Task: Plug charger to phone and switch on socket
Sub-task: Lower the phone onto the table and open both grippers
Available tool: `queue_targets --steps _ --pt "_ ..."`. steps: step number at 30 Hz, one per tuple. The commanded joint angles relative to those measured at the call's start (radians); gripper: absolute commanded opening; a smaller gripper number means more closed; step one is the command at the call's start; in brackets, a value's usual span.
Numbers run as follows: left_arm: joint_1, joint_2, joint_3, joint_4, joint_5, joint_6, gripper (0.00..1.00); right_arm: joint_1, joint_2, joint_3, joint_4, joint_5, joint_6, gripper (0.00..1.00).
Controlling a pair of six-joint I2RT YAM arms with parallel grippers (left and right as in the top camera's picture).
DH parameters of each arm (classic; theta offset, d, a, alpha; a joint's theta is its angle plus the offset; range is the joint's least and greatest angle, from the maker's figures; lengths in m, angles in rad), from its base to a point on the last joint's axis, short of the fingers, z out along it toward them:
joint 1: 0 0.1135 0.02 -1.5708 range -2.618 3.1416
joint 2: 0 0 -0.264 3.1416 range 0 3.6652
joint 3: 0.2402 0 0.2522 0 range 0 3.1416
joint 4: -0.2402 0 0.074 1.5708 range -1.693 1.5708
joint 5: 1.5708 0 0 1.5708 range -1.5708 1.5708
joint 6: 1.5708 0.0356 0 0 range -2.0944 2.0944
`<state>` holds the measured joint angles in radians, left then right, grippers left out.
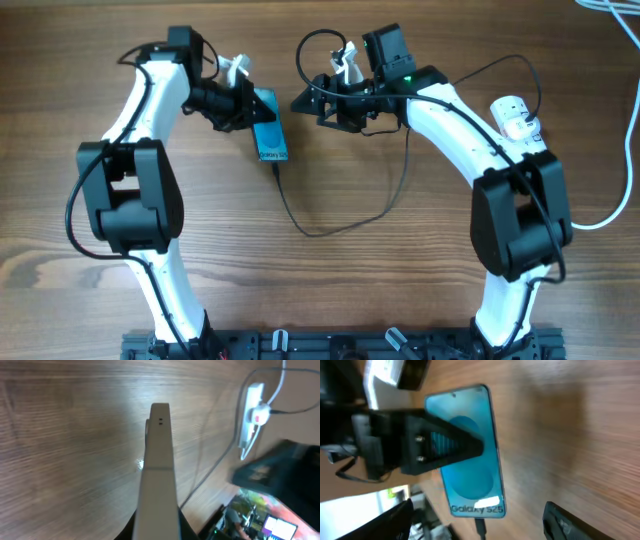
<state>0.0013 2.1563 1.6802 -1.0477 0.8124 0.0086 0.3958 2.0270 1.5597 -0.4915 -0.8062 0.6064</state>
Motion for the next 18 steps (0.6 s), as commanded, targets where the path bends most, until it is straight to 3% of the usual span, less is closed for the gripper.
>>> queue_targets --steps 1,9,14,18 --pt "0.0 0.002 -0.032 0.047 0.005 -0.051 0.04 -0.004 -0.184 0.003 -0.093 0.193 -0.061 0.84" --pt "-0.048 0.046 -0.032 0.099 -0.042 -0.168 0.04 -0.004 -0.47 0.003 -0.319 0.343 -0.129 0.88" --pt "-0.119 0.066 -0.032 0.143 -0.108 -0.288 0.04 -0.003 -0.474 0.003 -0.401 0.335 -0.124 0.88" --pt "-0.168 0.111 -0.032 0.146 -0.137 -0.317 0.04 -0.002 -0.474 0.003 -0.408 0.336 -0.126 0.88"
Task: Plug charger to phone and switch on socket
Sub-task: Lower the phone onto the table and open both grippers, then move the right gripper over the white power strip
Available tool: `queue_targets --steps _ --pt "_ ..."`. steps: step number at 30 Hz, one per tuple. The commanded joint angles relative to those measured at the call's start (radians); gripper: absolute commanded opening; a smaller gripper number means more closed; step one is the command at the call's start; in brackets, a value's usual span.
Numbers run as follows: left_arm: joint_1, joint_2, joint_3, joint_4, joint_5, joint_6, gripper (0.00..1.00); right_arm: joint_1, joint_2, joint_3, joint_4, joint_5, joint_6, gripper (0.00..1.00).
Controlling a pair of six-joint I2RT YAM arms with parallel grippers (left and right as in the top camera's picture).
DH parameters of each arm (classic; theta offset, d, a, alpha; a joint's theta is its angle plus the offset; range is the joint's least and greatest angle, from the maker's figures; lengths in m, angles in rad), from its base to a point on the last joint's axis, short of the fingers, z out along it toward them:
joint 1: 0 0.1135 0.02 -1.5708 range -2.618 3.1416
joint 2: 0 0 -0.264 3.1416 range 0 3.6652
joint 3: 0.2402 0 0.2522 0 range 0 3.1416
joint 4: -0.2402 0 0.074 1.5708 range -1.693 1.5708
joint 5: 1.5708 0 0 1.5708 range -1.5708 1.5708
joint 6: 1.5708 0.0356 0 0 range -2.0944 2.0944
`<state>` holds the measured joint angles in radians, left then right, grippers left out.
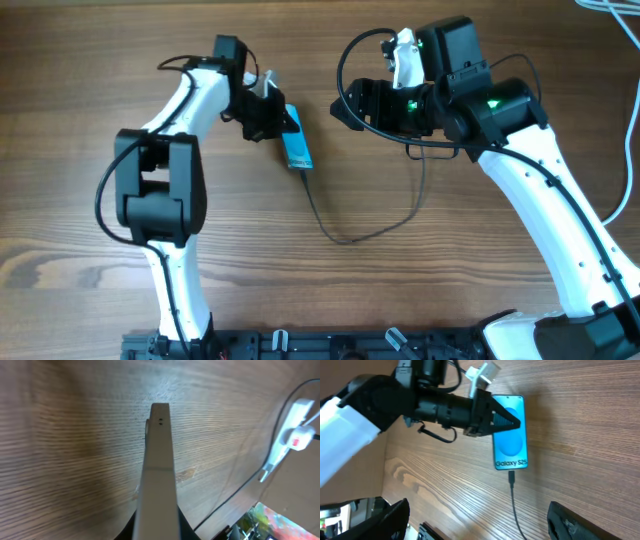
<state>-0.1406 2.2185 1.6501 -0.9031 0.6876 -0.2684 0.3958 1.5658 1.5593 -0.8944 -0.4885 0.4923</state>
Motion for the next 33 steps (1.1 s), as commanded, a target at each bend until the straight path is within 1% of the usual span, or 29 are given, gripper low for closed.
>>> queue_targets --steps 1,4,5,7,8,12,13,16,19,23,28,29,32,33 --pt "-0.03 0.056 -0.002 -0.001 -0.013 -0.048 0.04 -0.002 -0.013 0.004 -0.008 0.018 -0.014 0.89" --pt "-0.031 0.068 -0.002 0.004 -0.016 -0.077 0.04 -0.002 -0.013 0.004 -0.017 0.019 -0.019 0.89" --pt "-0.031 0.068 -0.002 0.005 -0.016 -0.077 0.06 -0.002 -0.013 0.004 -0.017 0.019 -0.021 0.88" --pt "-0.031 0.068 -0.002 0.002 -0.016 -0.081 0.14 -0.002 -0.013 0.004 -0.019 0.018 -0.021 0.89" --pt "-0.032 0.068 -0.002 -0.003 -0.016 -0.08 0.23 -0.002 -0.013 0.004 -0.023 0.018 -0.022 0.89" --pt "-0.032 0.068 -0.002 -0.006 -0.016 -0.08 0.39 -0.002 -0.012 0.004 -0.031 0.019 -0.035 0.9" --pt "-0.032 0.068 -0.002 -0.006 -0.017 -0.08 0.42 -0.002 -0.012 0.004 -0.032 0.018 -0.042 0.9" --pt "-0.031 0.068 -0.002 -0.006 -0.021 -0.08 0.45 -0.002 -0.012 0.004 -0.043 0.018 -0.049 0.93" --pt "-0.031 0.068 -0.002 -0.013 -0.077 -0.08 0.47 -0.002 -0.012 0.004 -0.048 0.019 -0.075 0.93" --pt "-0.006 0.042 0.002 -0.025 -0.102 -0.079 0.47 -0.003 -0.012 0.004 -0.049 0.022 -0.114 0.93" --pt "0.057 -0.141 0.032 -0.089 -0.103 -0.05 0.48 -0.069 -0.046 0.016 -0.054 0.021 -0.153 0.93" --pt "0.067 -0.23 0.032 -0.104 -0.103 -0.05 0.49 -0.104 -0.063 0.017 -0.057 0.021 -0.156 0.93" --pt "0.069 -0.422 0.032 -0.111 -0.103 -0.05 0.57 -0.224 -0.091 0.017 -0.104 0.021 -0.188 0.97" --pt "0.069 -0.481 0.032 -0.111 -0.103 -0.05 0.63 -0.278 -0.092 0.017 -0.13 0.023 -0.206 0.97"
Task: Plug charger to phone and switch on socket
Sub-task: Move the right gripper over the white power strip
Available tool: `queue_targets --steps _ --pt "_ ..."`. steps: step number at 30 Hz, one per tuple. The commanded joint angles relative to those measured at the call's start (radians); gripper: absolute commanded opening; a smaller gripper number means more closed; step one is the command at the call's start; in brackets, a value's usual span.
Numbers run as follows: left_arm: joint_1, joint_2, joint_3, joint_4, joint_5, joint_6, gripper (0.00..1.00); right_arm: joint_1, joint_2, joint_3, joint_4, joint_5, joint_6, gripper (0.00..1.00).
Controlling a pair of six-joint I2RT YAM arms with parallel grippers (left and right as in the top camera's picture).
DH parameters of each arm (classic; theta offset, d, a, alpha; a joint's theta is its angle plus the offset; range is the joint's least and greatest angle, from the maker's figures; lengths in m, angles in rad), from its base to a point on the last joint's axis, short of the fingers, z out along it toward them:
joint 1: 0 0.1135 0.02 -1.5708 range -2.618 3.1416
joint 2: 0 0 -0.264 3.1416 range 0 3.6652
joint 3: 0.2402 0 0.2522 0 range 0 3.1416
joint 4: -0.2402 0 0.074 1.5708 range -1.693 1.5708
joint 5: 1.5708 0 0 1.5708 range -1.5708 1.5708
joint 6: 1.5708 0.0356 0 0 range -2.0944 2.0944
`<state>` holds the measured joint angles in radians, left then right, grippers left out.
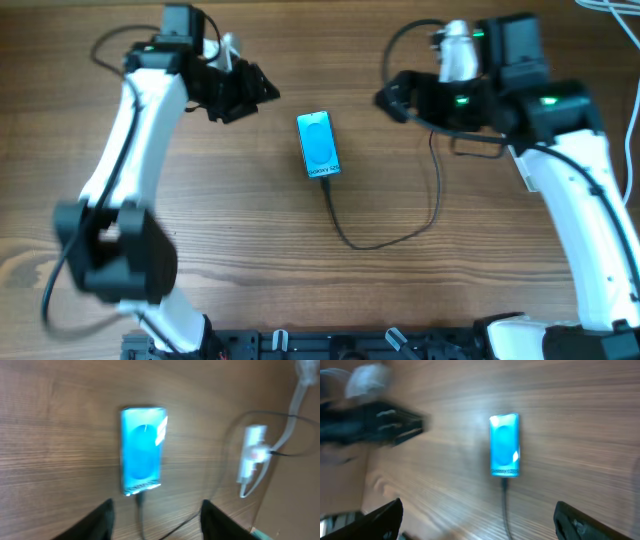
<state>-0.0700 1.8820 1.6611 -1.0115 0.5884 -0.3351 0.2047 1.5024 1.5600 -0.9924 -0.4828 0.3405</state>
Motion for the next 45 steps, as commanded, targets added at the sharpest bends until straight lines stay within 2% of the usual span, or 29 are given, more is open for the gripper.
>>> queue_targets --steps 1,4,7,10,16,22,26,33,39,45 --pt "-0.002 -0.206 0.021 -0.002 -0.009 0.017 0.76 -0.142 -0.028 0.016 -0.05 0.021 -0.064 0.97" --pt "-0.002 -0.312 0.021 -0.005 -0.057 0.017 1.0 -0.291 -0.027 0.016 -0.06 0.09 -0.075 0.97" --pt "-0.002 -0.344 0.021 -0.019 -0.093 0.016 1.0 -0.397 -0.022 0.015 -0.06 0.327 -0.003 1.0" --pt "-0.002 -0.343 0.02 -0.019 -0.093 0.016 1.0 -0.477 -0.008 0.005 -0.045 0.418 0.0 1.0" --pt "-0.002 -0.343 0.02 -0.018 -0.093 0.016 1.0 -0.595 0.086 -0.002 -0.002 0.411 -0.024 1.0" --pt "-0.002 -0.343 0.02 -0.018 -0.093 0.016 1.0 -0.672 0.283 -0.002 0.086 0.328 -0.051 1.0" --pt "-0.002 -0.343 0.02 -0.018 -0.093 0.016 1.0 -0.683 0.384 -0.002 0.159 0.327 -0.078 1.0" --pt "-0.002 -0.343 0.02 -0.018 -0.093 0.016 1.0 -0.683 0.513 -0.003 0.149 0.432 -0.058 1.0" --pt "-0.002 -0.343 0.02 -0.018 -0.093 0.016 1.0 -0.684 0.545 -0.005 0.11 0.515 -0.042 1.0" --pt "-0.002 -0.343 0.02 -0.018 -0.093 0.016 1.0 -0.684 0.599 -0.005 0.121 0.502 -0.079 1.0"
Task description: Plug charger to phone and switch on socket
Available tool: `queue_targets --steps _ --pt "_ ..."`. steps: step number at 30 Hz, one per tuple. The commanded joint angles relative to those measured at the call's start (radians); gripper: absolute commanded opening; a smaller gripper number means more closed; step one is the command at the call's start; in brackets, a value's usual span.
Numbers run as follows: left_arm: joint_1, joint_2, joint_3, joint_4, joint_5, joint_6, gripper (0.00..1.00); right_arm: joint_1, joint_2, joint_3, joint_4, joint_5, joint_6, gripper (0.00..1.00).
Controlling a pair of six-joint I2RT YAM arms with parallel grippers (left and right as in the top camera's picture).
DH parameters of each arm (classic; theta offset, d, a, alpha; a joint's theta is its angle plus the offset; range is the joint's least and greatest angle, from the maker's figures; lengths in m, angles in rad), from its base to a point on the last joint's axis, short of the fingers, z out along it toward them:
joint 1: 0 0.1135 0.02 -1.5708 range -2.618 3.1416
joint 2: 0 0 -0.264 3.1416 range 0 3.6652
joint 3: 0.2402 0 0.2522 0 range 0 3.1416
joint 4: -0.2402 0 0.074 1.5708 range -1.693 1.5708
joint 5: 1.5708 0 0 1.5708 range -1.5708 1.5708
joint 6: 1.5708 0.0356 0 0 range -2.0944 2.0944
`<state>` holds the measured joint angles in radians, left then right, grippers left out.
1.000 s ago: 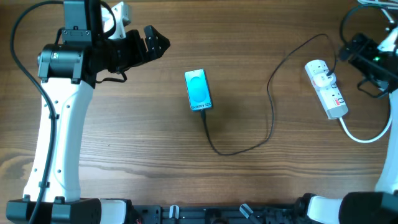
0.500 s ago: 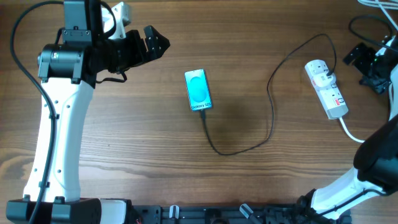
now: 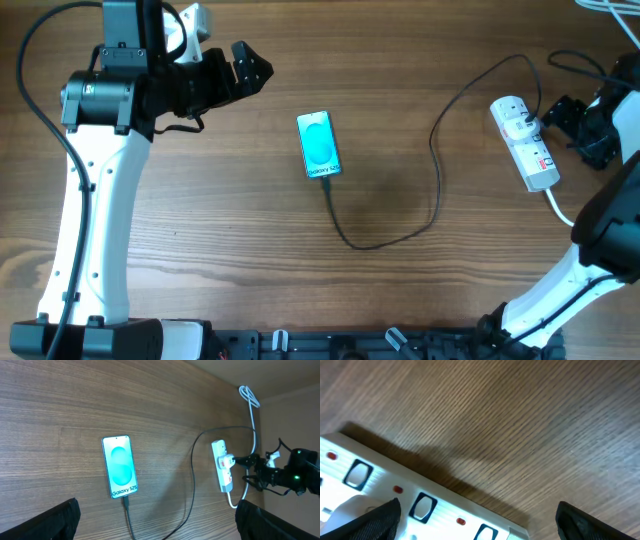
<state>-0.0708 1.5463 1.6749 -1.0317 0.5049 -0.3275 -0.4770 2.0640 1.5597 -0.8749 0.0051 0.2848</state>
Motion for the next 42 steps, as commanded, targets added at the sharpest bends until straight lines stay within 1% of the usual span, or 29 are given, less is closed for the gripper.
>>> queue_targets --steps 1,6,10,13,17,23,26,33,38,42 --pt "-0.001 -0.007 0.006 0.002 -0.009 0.009 1.0 -0.002 0.04 -0.005 0.003 0.014 -0.023 1.0" --pt "-0.001 -0.007 0.006 0.002 -0.009 0.009 1.0 -0.002 0.064 -0.011 0.002 0.013 -0.027 1.0" --pt "-0.001 -0.007 0.006 0.002 -0.009 0.009 1.0 -0.002 0.097 -0.016 -0.001 -0.032 -0.049 1.0" --pt "-0.001 -0.007 0.006 0.002 -0.009 0.009 1.0 -0.002 0.098 -0.016 -0.003 -0.085 -0.077 1.0" --pt "-0.001 -0.007 0.006 0.002 -0.009 0.008 1.0 -0.002 0.098 -0.016 -0.031 -0.108 -0.103 1.0" --pt "-0.001 -0.007 0.006 0.002 -0.009 0.008 1.0 -0.002 0.098 -0.015 -0.071 -0.111 -0.105 1.0" --pt "-0.001 -0.007 0.006 0.002 -0.009 0.009 1.0 -0.007 0.098 -0.015 -0.048 -0.11 -0.098 1.0" --pt "-0.001 -0.007 0.006 0.002 -0.009 0.009 1.0 -0.018 0.098 0.002 -0.061 -0.11 -0.099 1.0" --pt "-0.001 -0.007 0.006 0.002 -0.009 0.008 1.0 -0.028 0.098 0.049 -0.115 -0.111 -0.119 1.0" --pt "-0.001 -0.007 0.006 0.002 -0.009 0.009 1.0 -0.035 0.098 0.051 -0.122 -0.115 -0.128 1.0"
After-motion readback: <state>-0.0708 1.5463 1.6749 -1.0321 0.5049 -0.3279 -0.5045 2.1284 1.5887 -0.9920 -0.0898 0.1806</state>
